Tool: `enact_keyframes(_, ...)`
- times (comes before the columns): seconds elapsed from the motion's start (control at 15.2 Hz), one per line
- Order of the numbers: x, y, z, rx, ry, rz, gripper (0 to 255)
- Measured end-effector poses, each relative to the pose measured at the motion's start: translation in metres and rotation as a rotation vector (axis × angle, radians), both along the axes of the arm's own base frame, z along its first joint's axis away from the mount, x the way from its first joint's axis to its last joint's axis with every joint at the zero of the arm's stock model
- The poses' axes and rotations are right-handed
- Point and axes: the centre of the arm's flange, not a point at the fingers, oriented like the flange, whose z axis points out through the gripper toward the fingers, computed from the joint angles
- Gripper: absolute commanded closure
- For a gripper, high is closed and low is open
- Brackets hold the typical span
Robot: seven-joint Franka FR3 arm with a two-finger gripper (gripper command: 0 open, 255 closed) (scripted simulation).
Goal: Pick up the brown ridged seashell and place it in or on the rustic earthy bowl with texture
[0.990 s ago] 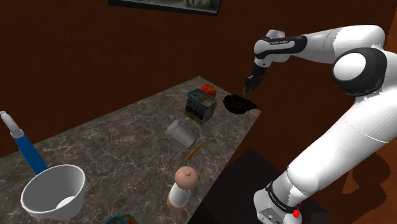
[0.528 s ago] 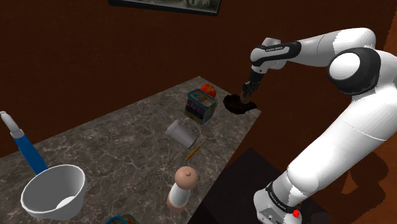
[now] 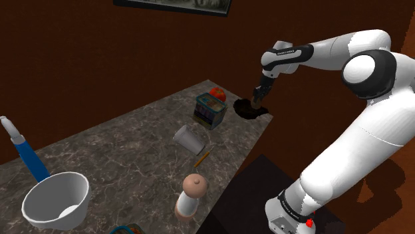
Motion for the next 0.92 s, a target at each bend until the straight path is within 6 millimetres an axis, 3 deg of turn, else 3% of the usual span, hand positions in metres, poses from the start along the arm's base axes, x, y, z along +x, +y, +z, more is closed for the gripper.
enact_keyframes(0.4,0.000,0.000,0.000,0.000,0.000,0.000,0)
enact_keyframes(0.66,0.001,-0.001,0.041,-0.001,-0.002,0.000,0)
enact_keyframes(0.92,0.002,0.000,0.050,0.000,-0.001,0.000,0)
